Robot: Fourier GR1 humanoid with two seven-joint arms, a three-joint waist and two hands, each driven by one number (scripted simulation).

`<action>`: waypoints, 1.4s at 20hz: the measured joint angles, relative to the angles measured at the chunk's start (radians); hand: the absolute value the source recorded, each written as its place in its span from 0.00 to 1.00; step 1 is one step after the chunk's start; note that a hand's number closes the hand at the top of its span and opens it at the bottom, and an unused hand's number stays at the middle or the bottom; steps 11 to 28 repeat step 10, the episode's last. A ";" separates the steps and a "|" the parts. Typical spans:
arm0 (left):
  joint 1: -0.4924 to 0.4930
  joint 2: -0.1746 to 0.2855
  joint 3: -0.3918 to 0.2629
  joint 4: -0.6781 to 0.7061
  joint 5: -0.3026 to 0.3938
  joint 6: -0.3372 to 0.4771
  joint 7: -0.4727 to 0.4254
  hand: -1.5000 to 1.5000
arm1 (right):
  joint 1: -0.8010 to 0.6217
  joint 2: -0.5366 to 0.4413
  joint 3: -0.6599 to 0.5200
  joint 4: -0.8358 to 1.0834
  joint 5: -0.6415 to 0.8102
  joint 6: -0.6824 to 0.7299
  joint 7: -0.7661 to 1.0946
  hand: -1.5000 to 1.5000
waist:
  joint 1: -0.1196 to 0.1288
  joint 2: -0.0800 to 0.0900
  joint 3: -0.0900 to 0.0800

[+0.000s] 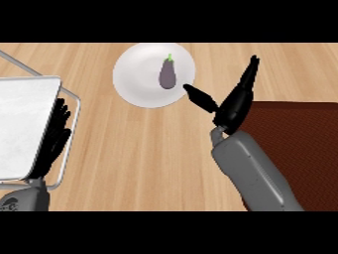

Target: Pick the eggplant from the tray and place it in the plate

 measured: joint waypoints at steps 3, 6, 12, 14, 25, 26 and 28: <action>0.005 0.002 0.000 -0.004 -0.001 -0.002 0.001 0.50 | 0.113 -0.028 0.041 -0.095 -0.060 0.010 -0.080 0.00 | -0.004 0.000 -0.001; 0.005 0.003 -0.001 -0.005 -0.001 -0.004 -0.002 0.50 | 0.168 -0.049 0.049 -0.129 -0.128 0.033 -0.159 0.00 | -0.004 0.000 -0.001; 0.004 0.003 -0.003 0.002 -0.003 -0.002 -0.008 0.50 | 0.239 -0.044 0.045 -0.133 -0.201 0.047 -0.286 0.00 | -0.003 -0.002 0.001; 0.004 0.003 -0.003 0.002 -0.003 -0.002 -0.008 0.50 | 0.239 -0.044 0.045 -0.133 -0.201 0.047 -0.286 0.00 | -0.003 -0.002 0.001; 0.004 0.003 -0.003 0.002 -0.003 -0.002 -0.008 0.50 | 0.239 -0.044 0.045 -0.133 -0.201 0.047 -0.286 0.00 | -0.003 -0.002 0.001; 0.004 0.003 -0.003 0.002 -0.003 -0.002 -0.008 0.50 | 0.239 -0.044 0.045 -0.133 -0.201 0.047 -0.286 0.00 | -0.003 -0.002 0.001; 0.004 0.003 -0.003 0.002 -0.003 -0.002 -0.008 0.50 | 0.239 -0.044 0.045 -0.133 -0.201 0.047 -0.286 0.00 | -0.003 -0.002 0.001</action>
